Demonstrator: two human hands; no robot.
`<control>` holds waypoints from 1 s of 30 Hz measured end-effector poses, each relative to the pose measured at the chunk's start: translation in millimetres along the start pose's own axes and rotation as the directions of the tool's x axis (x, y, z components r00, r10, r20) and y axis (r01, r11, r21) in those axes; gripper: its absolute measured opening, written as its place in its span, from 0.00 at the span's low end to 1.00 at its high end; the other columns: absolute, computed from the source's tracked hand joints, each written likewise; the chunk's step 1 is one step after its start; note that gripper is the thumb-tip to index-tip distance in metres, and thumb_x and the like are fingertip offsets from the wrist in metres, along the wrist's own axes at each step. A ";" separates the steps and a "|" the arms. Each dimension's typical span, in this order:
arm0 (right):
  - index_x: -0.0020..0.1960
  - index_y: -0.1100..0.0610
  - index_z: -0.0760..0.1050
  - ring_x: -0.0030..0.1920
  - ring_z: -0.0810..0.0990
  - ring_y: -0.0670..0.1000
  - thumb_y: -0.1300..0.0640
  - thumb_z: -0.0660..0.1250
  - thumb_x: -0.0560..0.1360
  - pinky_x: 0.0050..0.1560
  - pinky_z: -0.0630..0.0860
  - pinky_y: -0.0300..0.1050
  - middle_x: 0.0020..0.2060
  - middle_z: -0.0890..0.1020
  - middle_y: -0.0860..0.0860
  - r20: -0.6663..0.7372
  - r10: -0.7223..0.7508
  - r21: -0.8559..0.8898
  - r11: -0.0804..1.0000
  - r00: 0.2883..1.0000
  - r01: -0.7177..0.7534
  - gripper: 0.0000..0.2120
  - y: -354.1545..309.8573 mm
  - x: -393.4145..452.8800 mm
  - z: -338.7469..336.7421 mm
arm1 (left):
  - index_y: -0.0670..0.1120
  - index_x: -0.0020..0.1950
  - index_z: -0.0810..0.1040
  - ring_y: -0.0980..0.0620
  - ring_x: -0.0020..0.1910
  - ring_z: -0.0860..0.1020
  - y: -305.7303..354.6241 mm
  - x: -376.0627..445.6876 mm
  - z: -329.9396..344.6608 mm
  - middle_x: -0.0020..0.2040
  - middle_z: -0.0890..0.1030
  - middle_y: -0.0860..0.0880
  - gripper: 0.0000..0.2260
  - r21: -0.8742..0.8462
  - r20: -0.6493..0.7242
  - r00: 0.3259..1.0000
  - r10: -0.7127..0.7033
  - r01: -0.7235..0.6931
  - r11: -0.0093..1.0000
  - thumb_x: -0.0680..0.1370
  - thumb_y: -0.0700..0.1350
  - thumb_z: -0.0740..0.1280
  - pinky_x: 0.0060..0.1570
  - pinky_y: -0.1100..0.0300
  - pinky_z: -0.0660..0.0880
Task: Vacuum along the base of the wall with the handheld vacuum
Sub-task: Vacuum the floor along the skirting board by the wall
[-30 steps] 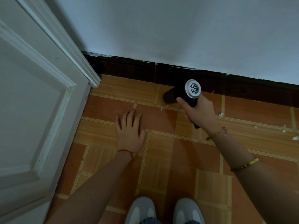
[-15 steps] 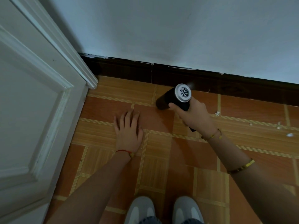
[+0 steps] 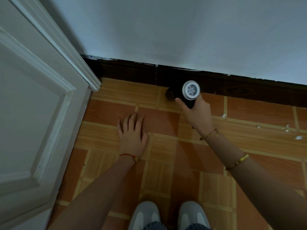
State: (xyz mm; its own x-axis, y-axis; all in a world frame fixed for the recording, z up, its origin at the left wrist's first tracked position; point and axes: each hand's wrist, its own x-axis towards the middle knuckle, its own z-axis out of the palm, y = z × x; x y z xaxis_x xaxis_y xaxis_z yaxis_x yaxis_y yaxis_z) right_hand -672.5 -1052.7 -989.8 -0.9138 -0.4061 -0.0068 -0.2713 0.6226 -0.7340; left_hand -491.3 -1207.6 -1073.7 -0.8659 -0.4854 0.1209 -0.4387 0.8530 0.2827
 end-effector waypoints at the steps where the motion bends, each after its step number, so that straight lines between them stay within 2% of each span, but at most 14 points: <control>1: 0.70 0.54 0.68 0.54 0.81 0.48 0.37 0.67 0.72 0.47 0.74 0.35 0.56 0.82 0.48 0.024 -0.014 0.002 1.000 1.000 0.014 0.32 -2.1 1.6 2.9 | 0.48 0.73 0.69 0.44 0.73 0.63 0.0 0.0 0.1 0.73 0.69 0.45 0.22 0.000 -0.002 1.000 -0.001 0.001 1.000 0.79 0.50 0.58 0.73 0.35 0.52; 5: 0.69 0.53 0.68 0.55 0.81 0.49 0.35 0.66 0.71 0.52 0.79 0.45 0.56 0.82 0.48 0.092 -0.065 -0.003 0.998 0.994 0.066 0.33 -13.4 11.7 13.0 | 0.48 0.73 0.69 0.43 0.73 0.64 -0.2 0.1 0.1 0.72 0.70 0.45 0.22 -0.004 -0.007 1.000 0.001 -0.001 1.000 0.79 0.50 0.59 0.73 0.34 0.53; 10: 0.68 0.53 0.69 0.53 0.82 0.49 0.34 0.66 0.71 0.52 0.79 0.45 0.54 0.83 0.48 -0.055 0.003 -0.033 0.999 0.998 -0.005 0.32 2.7 13.5 -1.1 | 0.48 0.73 0.69 0.44 0.73 0.64 0.2 0.2 -0.4 0.72 0.70 0.46 0.22 -0.010 -0.006 1.000 0.008 -0.008 1.000 0.79 0.49 0.59 0.73 0.35 0.53; 13: 0.66 0.56 0.71 0.51 0.82 0.48 0.36 0.66 0.72 0.50 0.79 0.44 0.52 0.83 0.49 -0.083 0.041 -0.004 0.999 0.996 -0.041 0.31 13.0 9.9 -9.5 | 0.48 0.73 0.69 0.44 0.73 0.64 -0.2 0.3 -0.1 0.73 0.69 0.46 0.22 -0.014 0.002 1.000 -0.003 0.003 1.000 0.79 0.49 0.60 0.73 0.35 0.52; 15: 0.67 0.55 0.71 0.53 0.82 0.48 0.34 0.65 0.71 0.50 0.78 0.41 0.53 0.83 0.48 -0.073 0.041 0.004 0.999 0.997 -0.041 0.33 10.7 9.9 -5.3 | 0.48 0.73 0.69 0.44 0.73 0.64 0.2 0.2 -0.5 0.73 0.69 0.46 0.22 -0.012 0.009 1.000 -0.006 0.006 1.000 0.79 0.49 0.60 0.73 0.35 0.52; 19: 0.69 0.53 0.69 0.55 0.81 0.49 0.32 0.65 0.70 0.53 0.80 0.48 0.56 0.83 0.48 -0.006 0.016 0.018 1.000 1.000 -0.015 0.35 -10.0 16.0 11.7 | 0.48 0.73 0.69 0.44 0.73 0.64 0.2 0.8 -1.9 0.73 0.69 0.46 0.23 -0.007 0.029 1.000 -0.003 0.003 1.000 0.79 0.50 0.58 0.73 0.35 0.52; 24: 0.69 0.55 0.68 0.54 0.81 0.53 0.36 0.67 0.72 0.50 0.80 0.53 0.55 0.83 0.51 0.041 -0.047 -0.021 0.999 0.998 0.048 0.33 -29.9 24.7 23.0 | 0.48 0.73 0.69 0.44 0.73 0.64 0.1 1.0 -2.3 0.73 0.69 0.46 0.23 -0.008 0.033 0.999 -0.007 0.007 1.000 0.79 0.50 0.58 0.73 0.35 0.52; 26: 0.69 0.55 0.68 0.54 0.81 0.52 0.36 0.67 0.72 0.50 0.80 0.52 0.55 0.83 0.51 0.048 -0.043 -0.021 0.999 0.998 0.044 0.33 -30.8 26.5 24.7 | 0.48 0.73 0.69 0.44 0.73 0.64 0.1 1.5 -2.5 0.73 0.69 0.45 0.23 -0.012 0.032 0.999 -0.006 0.006 1.000 0.79 0.50 0.58 0.73 0.35 0.52; 30: 0.70 0.54 0.68 0.58 0.80 0.49 0.36 0.67 0.72 0.53 0.77 0.44 0.58 0.82 0.48 0.075 -0.026 0.067 0.998 0.997 0.021 0.34 -28.9 28.4 33.5 | 0.48 0.73 0.69 0.44 0.73 0.64 -0.9 2.6 -2.4 0.73 0.69 0.46 0.23 -0.032 0.037 0.999 -0.006 0.008 0.999 0.79 0.51 0.58 0.73 0.35 0.53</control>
State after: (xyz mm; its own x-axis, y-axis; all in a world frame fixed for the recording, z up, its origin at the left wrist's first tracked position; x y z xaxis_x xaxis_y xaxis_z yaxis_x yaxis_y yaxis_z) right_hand -680.5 -1104.6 -991.5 -0.8811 -0.4713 -0.0392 -0.2692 0.5680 -0.7778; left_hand -492.6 -1210.0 -1071.4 -0.8713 -0.4835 0.0840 -0.4373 0.8426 0.3143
